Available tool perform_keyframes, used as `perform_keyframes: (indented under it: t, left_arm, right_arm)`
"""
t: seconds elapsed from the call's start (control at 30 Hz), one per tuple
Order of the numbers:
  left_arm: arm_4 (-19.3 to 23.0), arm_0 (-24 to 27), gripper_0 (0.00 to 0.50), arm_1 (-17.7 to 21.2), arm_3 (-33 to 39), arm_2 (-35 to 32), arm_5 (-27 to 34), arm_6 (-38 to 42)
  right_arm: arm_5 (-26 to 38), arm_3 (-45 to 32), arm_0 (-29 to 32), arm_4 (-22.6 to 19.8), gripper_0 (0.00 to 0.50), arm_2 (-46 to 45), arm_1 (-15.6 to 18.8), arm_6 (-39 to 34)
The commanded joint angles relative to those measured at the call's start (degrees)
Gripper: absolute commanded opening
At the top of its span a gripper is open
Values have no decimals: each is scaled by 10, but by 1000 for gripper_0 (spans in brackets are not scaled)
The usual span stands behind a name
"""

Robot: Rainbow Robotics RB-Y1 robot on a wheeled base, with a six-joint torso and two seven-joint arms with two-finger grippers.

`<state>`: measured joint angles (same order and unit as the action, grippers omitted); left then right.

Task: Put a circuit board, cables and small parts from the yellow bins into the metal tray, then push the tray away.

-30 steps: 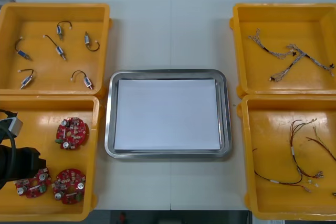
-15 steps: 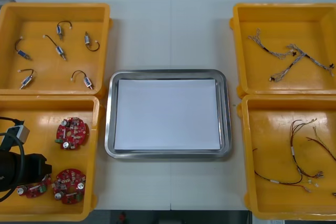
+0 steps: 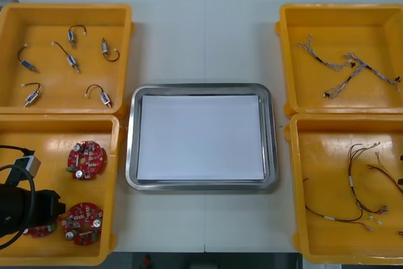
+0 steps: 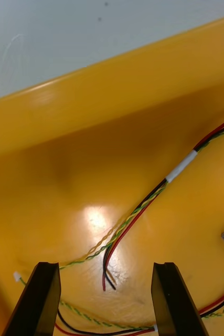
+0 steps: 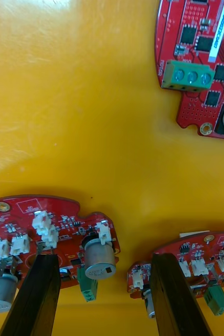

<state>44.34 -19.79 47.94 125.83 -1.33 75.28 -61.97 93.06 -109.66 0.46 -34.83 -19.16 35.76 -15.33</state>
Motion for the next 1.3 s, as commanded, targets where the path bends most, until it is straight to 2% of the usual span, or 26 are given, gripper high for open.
perform_keyframes:
  t: [0.03, 0.33, 0.53, 0.87, 0.9, 1.0, 1.03, 1.07, 1.3]
  left_arm:
    - [-7, -20, 500, -6, 4, 17, -8, -10]
    - [-15, -20, 500, -6, 0, 26, -15, -3]
    - [-17, -20, 500, -6, -8, 31, -22, 0]
    - [-22, -20, 500, -6, -19, 36, -37, 0]
    - [-23, -20, 456, -6, -19, 36, -37, 0]
    - [-23, -19, 228, -6, -18, 36, -38, -1]
    - [-24, -19, 80, -6, -18, 36, -39, -1]
    - [-23, -19, 4, -6, -18, 36, -38, -1]
    - [-24, -18, 0, -6, -18, 35, -43, -3]
  right_arm:
    - [-24, -5, 35, 2, 500, 6, -10, -17]
    - [-69, -3, 60, 2, 500, 18, -12, -20]
    - [-114, 27, 60, 1, 500, 27, -17, -23]
    - [-119, 44, 60, 2, 500, 30, -17, -23]
    - [-120, 47, 60, 3, 500, 32, -17, -22]
    - [-121, 49, 60, 8, 500, 39, -17, -24]
    - [-121, 50, 60, 9, 500, 40, -17, -24]
    - [-121, 50, 61, 9, 500, 40, -17, -23]
    - [-121, 50, 66, 9, 500, 45, -17, -24]
